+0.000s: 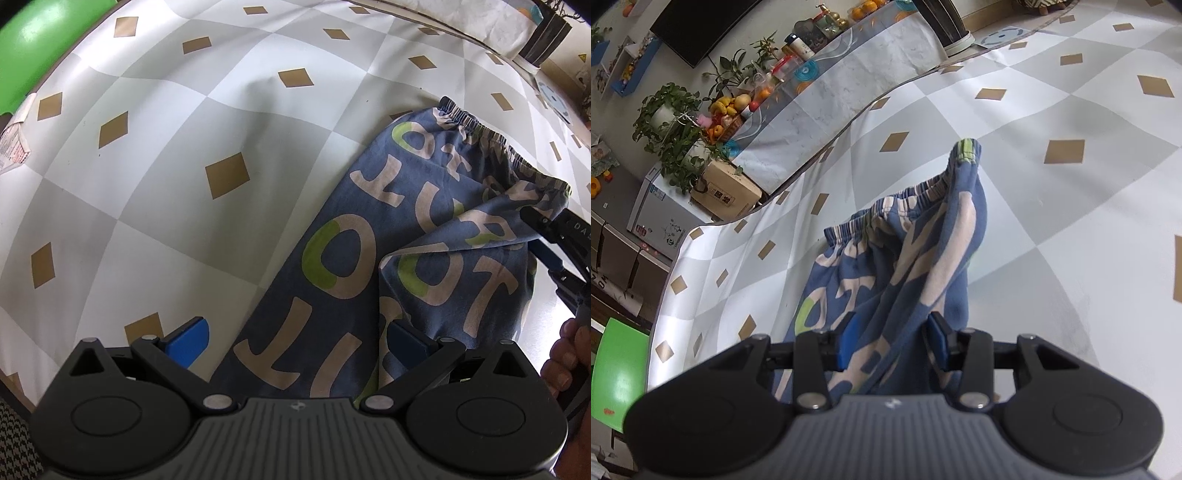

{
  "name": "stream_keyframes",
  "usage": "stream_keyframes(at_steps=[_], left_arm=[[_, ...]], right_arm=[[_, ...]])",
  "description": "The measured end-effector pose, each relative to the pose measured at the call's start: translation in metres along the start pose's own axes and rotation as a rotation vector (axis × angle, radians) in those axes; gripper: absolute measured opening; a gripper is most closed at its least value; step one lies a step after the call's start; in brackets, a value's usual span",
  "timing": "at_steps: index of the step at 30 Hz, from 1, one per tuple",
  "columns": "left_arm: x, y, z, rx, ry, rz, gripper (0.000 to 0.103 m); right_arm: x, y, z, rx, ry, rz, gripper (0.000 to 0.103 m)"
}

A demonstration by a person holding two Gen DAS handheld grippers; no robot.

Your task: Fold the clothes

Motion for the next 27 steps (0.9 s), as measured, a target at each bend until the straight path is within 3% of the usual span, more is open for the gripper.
stream_keyframes(at_steps=[7, 13, 17, 20, 27], left_arm=[[0.002, -0.002, 0.002, -0.002, 0.008, 0.010, 0.103], [0.004, -0.002, 0.004, 0.002, 0.019, 0.012, 0.103], [0.004, -0.001, 0.005, 0.007, 0.030, 0.010, 0.103], [0.005, 0.000, 0.005, 0.013, 0.035, 0.008, 0.103], [0.005, 0.006, -0.001, 0.039, 0.044, -0.015, 0.103]], right_arm=[[-0.006, 0.005, 0.005, 0.003, -0.018, -0.031, 0.037], [-0.003, 0.004, 0.017, 0.061, -0.001, -0.057, 0.024], [-0.003, 0.004, 0.021, 0.090, -0.004, -0.081, 0.008], [-0.005, 0.008, 0.020, 0.096, -0.018, -0.097, 0.004], [-0.023, 0.044, 0.012, 0.022, -0.071, -0.169, 0.002]])
Point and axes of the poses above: each gripper's, at about its wrist camera, not at the fingertips, and z roughly the way its jaws point, y to its left, x to its underside, the point moved 3 cm from there along z, roughly the way its jaws point, and after that the axes turned 12 degrees about -z, right-handed, at the moved point
